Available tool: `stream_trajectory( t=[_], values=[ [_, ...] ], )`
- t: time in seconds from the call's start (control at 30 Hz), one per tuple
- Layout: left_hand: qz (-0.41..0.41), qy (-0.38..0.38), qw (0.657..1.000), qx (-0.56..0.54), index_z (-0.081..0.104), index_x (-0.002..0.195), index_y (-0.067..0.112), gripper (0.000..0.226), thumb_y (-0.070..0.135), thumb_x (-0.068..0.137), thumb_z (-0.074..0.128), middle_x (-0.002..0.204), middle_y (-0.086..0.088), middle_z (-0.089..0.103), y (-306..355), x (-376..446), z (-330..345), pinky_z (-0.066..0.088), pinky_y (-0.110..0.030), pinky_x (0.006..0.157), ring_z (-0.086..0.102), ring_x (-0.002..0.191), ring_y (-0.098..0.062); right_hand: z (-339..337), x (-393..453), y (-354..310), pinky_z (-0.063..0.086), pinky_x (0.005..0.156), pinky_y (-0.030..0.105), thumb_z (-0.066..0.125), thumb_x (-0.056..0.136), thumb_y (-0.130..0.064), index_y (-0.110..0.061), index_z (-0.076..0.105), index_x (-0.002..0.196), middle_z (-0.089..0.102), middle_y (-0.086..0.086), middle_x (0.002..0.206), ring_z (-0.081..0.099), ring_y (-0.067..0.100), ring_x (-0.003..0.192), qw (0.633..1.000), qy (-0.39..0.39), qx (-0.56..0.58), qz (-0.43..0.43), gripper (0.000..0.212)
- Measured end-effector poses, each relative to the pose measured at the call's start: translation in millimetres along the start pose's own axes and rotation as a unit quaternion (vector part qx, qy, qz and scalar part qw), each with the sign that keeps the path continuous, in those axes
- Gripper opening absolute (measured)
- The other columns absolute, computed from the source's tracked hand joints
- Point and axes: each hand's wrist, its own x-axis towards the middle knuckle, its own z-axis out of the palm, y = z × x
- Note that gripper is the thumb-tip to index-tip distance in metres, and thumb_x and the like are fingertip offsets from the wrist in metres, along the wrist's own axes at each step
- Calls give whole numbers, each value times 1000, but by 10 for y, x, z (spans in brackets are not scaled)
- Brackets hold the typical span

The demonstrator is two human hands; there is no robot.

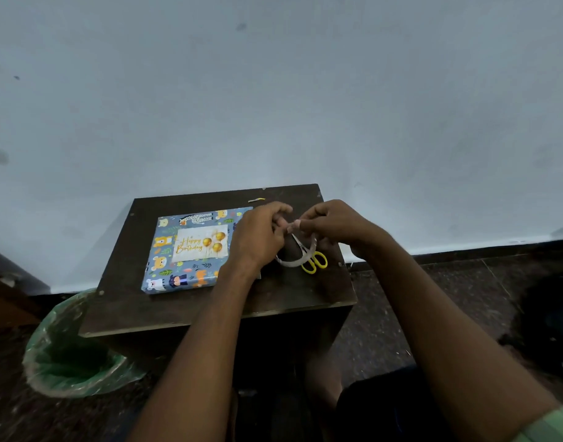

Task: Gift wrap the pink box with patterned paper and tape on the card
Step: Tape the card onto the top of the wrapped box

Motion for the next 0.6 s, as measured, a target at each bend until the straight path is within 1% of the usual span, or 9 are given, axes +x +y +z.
stream_trajectory(
  t=[0.03,0.1,0.17,0.23,0.3,0.4,0.5,0.53,0.6],
  values=[
    [15,14,1000,-19,73,127,28,41,9,92,79,87,16,71,-2,-3,-24,61,-34,78,67,80,-2,-19,-22,-24,46,53,23,77,93,-23,-2,78,97,78,17,89,60,18,69,999,-9,38,2,21],
    [35,29,997,-56,71,132,25,45,7,91,81,91,13,71,-17,-8,-75,59,-28,78,68,83,-6,-22,-45,-68,46,56,22,76,93,-16,1,77,103,79,13,88,64,14,68,996,-19,88,-5,20],
    [33,37,994,-98,73,131,18,44,6,90,82,96,7,73,-44,-7,-133,56,-19,79,69,84,-5,-6,-35,-98,44,56,21,77,91,-10,0,78,103,79,15,89,67,12,67,993,-16,117,-28,16],
    [22,38,990,-135,76,127,14,37,5,91,81,100,3,75,-82,-15,-216,54,-13,80,68,84,1,39,-17,-132,42,55,21,79,86,-7,-5,80,99,76,15,82,65,11,66,991,-6,123,-52,13],
    [17,23,985,-171,79,123,13,30,5,94,78,101,2,78,-137,-19,-312,54,-14,83,70,86,2,91,14,-156,43,54,19,80,84,-5,-9,82,96,73,9,74,62,9,63,990,0,121,-68,13],
    [16,18,976,-215,81,116,12,21,6,98,75,101,2,82,-199,-41,-434,54,-15,81,72,87,0,150,27,-202,42,54,16,80,85,-5,-10,82,95,72,6,73,59,7,63,988,-6,127,-93,12],
    [5,28,969,-244,83,109,13,15,8,99,74,89,10,80,-215,-88,-505,51,-14,75,69,79,2,193,45,-236,43,54,13,81,85,-3,-5,80,100,74,4,74,61,4,62,984,1,137,-114,15],
    [-4,27,966,-257,84,108,14,14,9,99,74,85,11,79,-217,-110,-526,52,-15,74,68,77,2,211,58,-245,45,56,12,82,84,-2,-2,79,102,74,3,75,63,3,63,982,3,144,-121,18],
    [-21,24,958,-284,84,107,13,13,10,99,74,79,12,77,-212,-148,-556,52,-16,72,67,74,1,237,80,-249,50,66,13,84,82,-3,-2,78,102,76,4,79,69,5,72,979,5,148,-142,21]
  ],
)
